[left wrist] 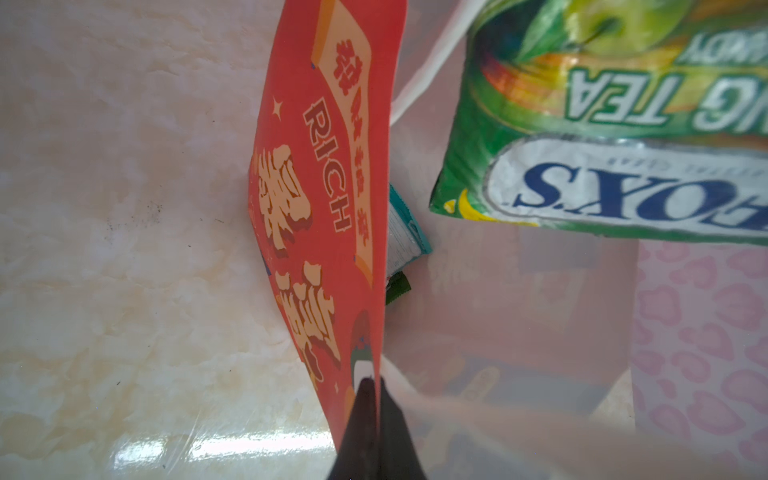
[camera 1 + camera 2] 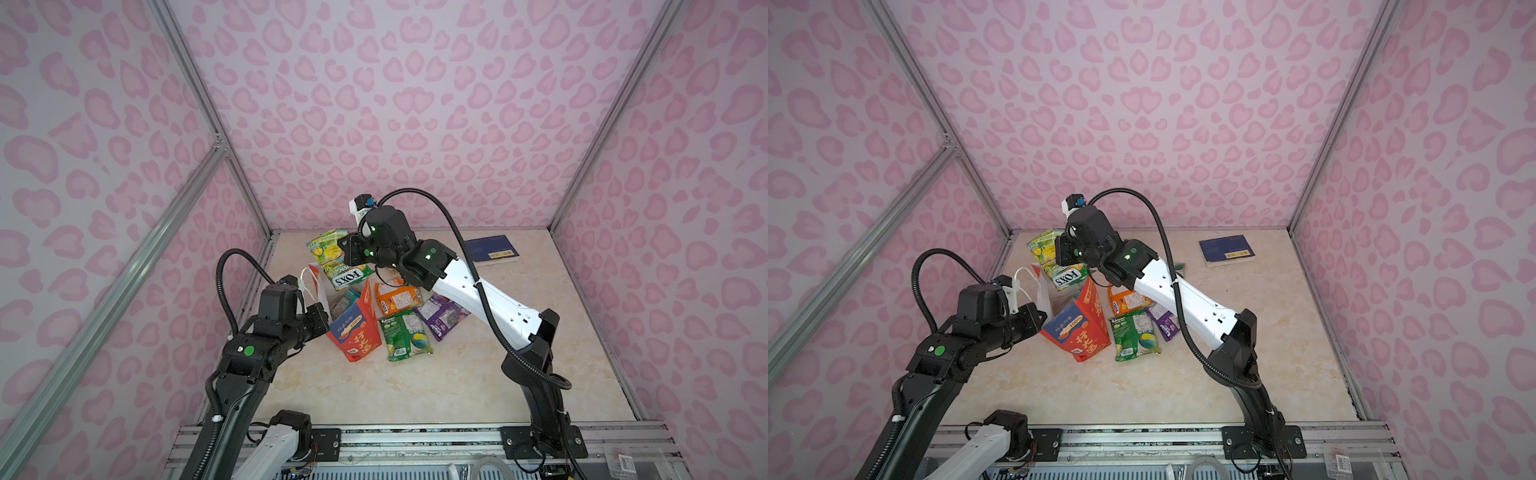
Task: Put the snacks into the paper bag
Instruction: 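Carry the green mango packet over the bag held by the left gripper, then lower the green packet into the bag and open the right gripper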
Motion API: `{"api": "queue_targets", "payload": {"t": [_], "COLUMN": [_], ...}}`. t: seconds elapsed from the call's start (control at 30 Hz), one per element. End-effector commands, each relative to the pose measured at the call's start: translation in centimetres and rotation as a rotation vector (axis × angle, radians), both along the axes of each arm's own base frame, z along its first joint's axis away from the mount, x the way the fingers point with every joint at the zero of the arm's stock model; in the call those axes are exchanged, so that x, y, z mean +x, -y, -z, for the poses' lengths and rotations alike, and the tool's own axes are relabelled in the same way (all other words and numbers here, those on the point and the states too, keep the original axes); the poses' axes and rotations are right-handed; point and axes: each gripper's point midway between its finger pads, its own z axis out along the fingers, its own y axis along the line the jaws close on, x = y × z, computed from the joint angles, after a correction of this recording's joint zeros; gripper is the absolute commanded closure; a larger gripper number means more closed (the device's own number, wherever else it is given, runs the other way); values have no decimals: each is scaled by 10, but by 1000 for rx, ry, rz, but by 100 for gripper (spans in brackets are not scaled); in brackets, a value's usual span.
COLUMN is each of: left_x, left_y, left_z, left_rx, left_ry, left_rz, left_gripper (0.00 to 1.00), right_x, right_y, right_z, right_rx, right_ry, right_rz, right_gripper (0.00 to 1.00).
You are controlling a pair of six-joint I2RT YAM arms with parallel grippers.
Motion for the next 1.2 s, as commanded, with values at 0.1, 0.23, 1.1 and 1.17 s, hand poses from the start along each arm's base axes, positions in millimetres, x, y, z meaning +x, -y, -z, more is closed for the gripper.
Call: {"api": "queue_targets", "payload": {"t": [0.1,0.23,1.1,1.17], "left_x": [2,6,24,24], "left_y": [-3,-9,-20,-21], "left_z": [5,1,7,7], "left_rx": [9,23,75,81], "left_ry": [-23,-13,-51,-53], "left_rz": [-25,-62,-159,-162], "left_gripper": [97,97,93,92], "right_x": [-4,-4,-25,-27], "right_y": [-9,-10,6,15], "right_z": [14,23,-6,-16], "right_rx": [-29,-46,-98,-122], "right_ry": [-3,-11,104,139], "right_rz": [11,21,14,25], "right_gripper": [100,100,25,22]}}
